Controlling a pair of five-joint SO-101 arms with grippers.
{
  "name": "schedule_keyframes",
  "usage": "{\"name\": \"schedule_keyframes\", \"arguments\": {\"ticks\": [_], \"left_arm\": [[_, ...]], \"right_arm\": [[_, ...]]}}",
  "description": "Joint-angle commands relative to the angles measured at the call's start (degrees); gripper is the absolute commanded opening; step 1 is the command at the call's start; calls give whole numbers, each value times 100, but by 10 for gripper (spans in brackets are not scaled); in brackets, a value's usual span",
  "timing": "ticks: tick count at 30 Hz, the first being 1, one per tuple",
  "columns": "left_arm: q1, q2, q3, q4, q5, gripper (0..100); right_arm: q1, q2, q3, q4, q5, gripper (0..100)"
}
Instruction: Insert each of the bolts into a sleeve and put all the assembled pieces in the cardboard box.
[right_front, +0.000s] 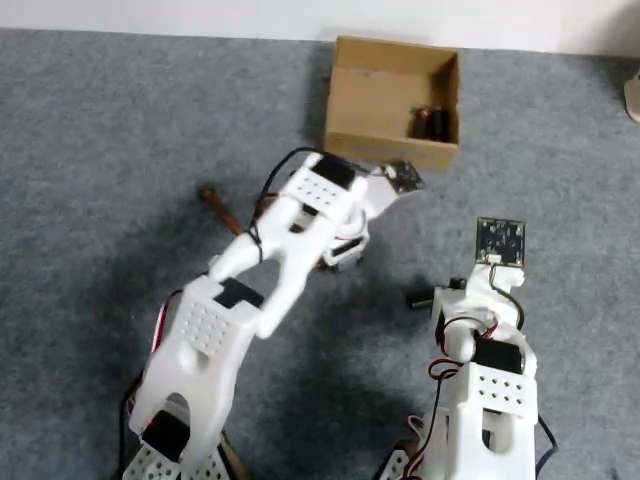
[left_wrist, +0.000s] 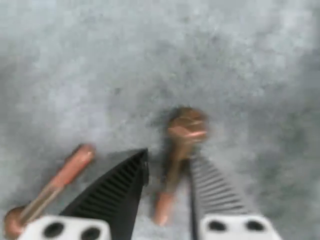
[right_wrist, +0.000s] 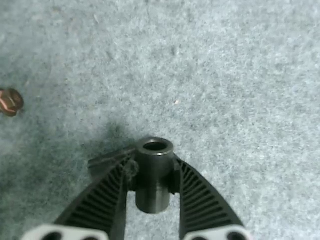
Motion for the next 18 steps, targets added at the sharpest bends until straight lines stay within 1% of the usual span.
{"name": "schedule_keyframes", "arguments": {"ticks": [1,2,6,12,18], "left_arm": [[-48,233,-444,255,-9,24],[-40,215,-505,334,26,3],[-84,-180,-593,360,721,6],[-84,-910,-585,360,1380,6],[-40,-1200,-585,281,2075,6]], "right_arm": [[40,-92,-48,-127,-18,5],[40,-92,-48,-127,-18,5],[40,-92,-48,-119,-18,5],[40,-127,119,-127,-26,5],[-57,-136,189,-145,-70,5]]}}
